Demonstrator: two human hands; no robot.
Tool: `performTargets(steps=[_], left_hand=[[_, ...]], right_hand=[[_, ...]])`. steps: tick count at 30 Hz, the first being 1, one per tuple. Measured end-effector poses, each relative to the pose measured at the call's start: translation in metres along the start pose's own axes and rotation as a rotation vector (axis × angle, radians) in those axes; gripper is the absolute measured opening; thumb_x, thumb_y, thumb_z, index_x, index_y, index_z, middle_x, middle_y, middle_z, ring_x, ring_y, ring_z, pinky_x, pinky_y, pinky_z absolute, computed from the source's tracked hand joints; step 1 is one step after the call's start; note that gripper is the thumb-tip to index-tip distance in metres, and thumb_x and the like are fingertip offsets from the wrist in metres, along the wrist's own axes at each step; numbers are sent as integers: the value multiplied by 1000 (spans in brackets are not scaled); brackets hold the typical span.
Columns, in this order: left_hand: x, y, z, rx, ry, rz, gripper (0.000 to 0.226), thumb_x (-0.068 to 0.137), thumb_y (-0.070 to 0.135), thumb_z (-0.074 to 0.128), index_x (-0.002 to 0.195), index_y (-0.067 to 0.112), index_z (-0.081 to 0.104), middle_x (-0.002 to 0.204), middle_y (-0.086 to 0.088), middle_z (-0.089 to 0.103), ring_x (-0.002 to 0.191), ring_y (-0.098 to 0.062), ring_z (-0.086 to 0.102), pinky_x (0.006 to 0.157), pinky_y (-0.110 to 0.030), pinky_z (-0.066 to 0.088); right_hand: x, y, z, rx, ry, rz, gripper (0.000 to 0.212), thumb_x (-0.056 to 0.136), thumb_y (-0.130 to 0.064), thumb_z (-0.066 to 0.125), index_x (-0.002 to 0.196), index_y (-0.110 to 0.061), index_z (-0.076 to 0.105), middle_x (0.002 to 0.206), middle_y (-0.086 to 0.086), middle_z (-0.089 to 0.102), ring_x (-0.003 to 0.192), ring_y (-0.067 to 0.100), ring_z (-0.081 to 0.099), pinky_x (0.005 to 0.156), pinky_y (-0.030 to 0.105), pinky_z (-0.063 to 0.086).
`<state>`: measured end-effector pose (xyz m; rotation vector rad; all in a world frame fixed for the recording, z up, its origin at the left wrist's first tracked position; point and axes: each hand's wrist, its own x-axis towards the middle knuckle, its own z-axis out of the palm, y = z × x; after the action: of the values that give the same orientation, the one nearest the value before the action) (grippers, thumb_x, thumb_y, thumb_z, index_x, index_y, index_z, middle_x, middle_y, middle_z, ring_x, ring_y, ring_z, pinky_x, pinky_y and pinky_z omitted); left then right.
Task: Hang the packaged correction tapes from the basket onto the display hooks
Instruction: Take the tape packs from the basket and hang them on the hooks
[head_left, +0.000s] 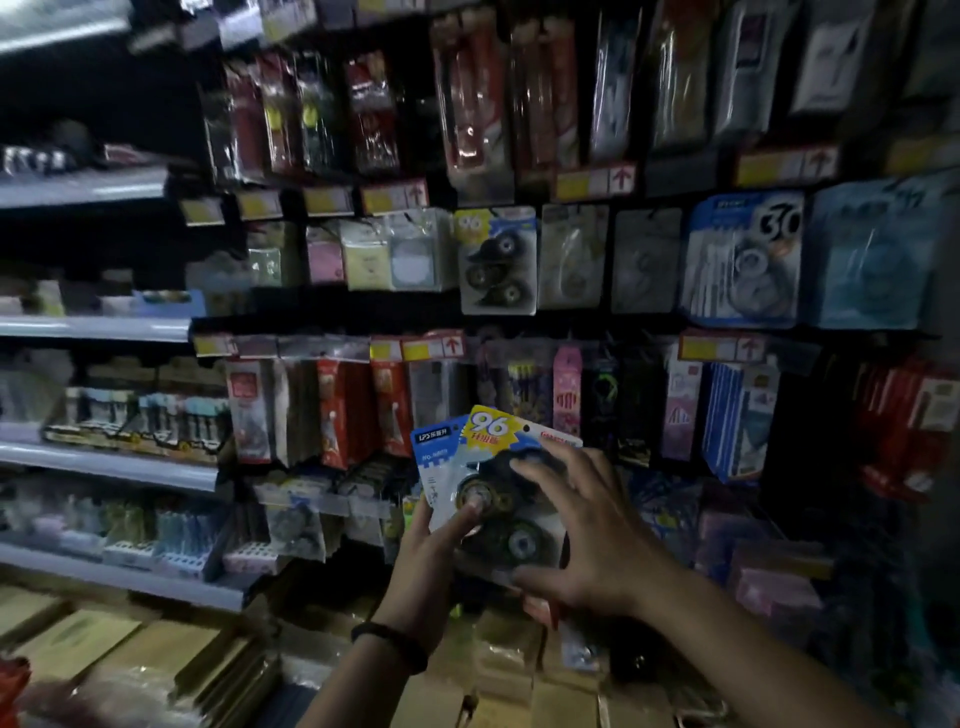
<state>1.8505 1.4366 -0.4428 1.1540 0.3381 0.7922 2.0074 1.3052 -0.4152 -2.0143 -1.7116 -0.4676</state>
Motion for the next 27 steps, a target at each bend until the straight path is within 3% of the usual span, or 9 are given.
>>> performTargets(steps=[2, 6, 9, 16, 22, 25, 27], left_hand=[[8, 14, 4, 17, -7, 17, 36, 99, 27, 69, 132, 39, 65, 127, -5, 76, 112, -39, 75, 89, -74, 56], [27, 43, 9, 25, -5, 33, 30, 104, 36, 60, 132, 33, 67, 123, -4, 78, 106, -37, 77, 91, -73, 56], [44, 64, 1, 90, -21, 79, 29, 102, 28, 65, 131, 29, 66, 123, -6, 78, 105, -38, 77, 91, -72, 57], [91, 123, -39, 263, 88, 327, 41, 95, 5, 70, 132, 23, 64, 121, -8, 78, 109, -29, 77, 98, -52, 59], [126, 145, -53, 355, 192, 489, 33, 99, 10, 69, 129, 22, 63, 121, -4, 77, 110, -22, 76, 94, -49, 62], [140, 149, -54, 394, 193, 513, 30, 99, 13, 68, 128, 21, 61, 116, -2, 76, 99, -11, 77, 75, -28, 65], [150, 148, -54, 415, 199, 525, 30, 99, 13, 70, 126, 21, 63, 116, -4, 77, 101, -14, 77, 76, -27, 64]], right_hand=[[17, 3, -10, -22, 0, -19, 110, 68, -81, 68, 160, -41, 23, 164, -7, 13, 151, 18, 12, 124, 46, 26], [52, 10, -30, -123, 105, -92, 109, 63, -77, 70, 157, -36, 34, 161, -2, 28, 149, 22, 25, 121, 47, 33], [81, 18, -45, -132, 137, -100, 109, 60, -75, 70, 155, -34, 38, 159, 0, 31, 147, 25, 31, 116, 48, 42], [147, 31, -73, -272, 108, -104, 106, 63, -72, 71, 155, -34, 34, 163, 2, 22, 151, 24, 22, 108, 45, 48], [214, 34, -87, -437, 117, -94, 106, 64, -66, 77, 156, -26, 40, 159, 11, 29, 148, 32, 26, 103, 48, 50], [241, 36, -89, -495, 147, -87, 104, 64, -63, 79, 153, -22, 43, 155, 15, 32, 144, 37, 30, 103, 52, 52], [255, 37, -88, -546, 161, -86, 104, 63, -60, 80, 152, -21, 43, 157, 17, 31, 142, 39, 32, 103, 53, 52]])
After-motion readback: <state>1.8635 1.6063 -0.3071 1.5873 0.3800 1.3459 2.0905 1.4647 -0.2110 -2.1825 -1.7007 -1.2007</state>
